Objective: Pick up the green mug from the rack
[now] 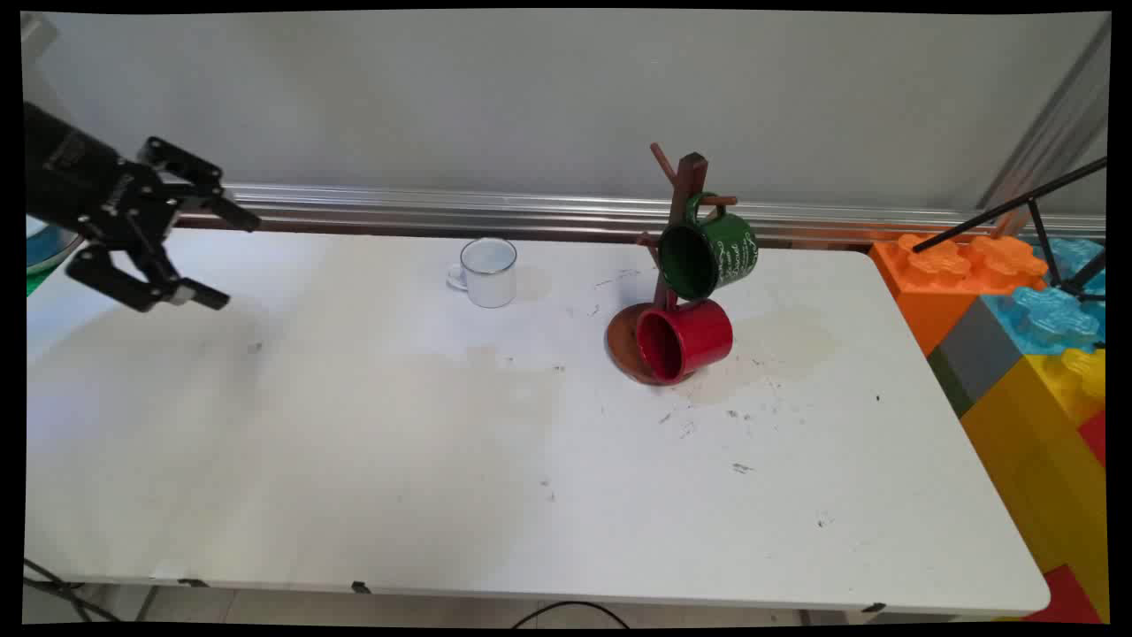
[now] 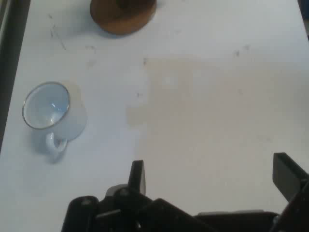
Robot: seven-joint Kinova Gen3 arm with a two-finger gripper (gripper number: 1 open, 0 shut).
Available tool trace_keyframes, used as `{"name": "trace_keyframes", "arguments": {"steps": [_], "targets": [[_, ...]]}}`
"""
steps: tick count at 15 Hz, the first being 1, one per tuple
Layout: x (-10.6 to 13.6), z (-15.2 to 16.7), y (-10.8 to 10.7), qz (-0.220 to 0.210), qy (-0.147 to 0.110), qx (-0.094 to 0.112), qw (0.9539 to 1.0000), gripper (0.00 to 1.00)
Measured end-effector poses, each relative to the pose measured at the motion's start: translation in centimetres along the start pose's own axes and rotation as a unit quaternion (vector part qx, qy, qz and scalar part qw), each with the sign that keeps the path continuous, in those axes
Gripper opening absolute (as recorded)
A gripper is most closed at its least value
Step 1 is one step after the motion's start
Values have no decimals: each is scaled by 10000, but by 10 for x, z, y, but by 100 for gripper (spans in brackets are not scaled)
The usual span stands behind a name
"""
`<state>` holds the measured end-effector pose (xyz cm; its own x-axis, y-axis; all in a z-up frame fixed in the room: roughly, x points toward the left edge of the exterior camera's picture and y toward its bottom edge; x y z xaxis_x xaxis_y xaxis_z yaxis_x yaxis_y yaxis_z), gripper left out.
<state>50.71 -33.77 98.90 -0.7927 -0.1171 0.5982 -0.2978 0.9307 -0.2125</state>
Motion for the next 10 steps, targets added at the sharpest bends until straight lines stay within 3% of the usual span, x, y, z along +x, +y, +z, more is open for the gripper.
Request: {"name": "trace_keyframes", "arguments": {"steps": [10], "targets": [[86,38,8,-191,129,275,9994,100]]}}
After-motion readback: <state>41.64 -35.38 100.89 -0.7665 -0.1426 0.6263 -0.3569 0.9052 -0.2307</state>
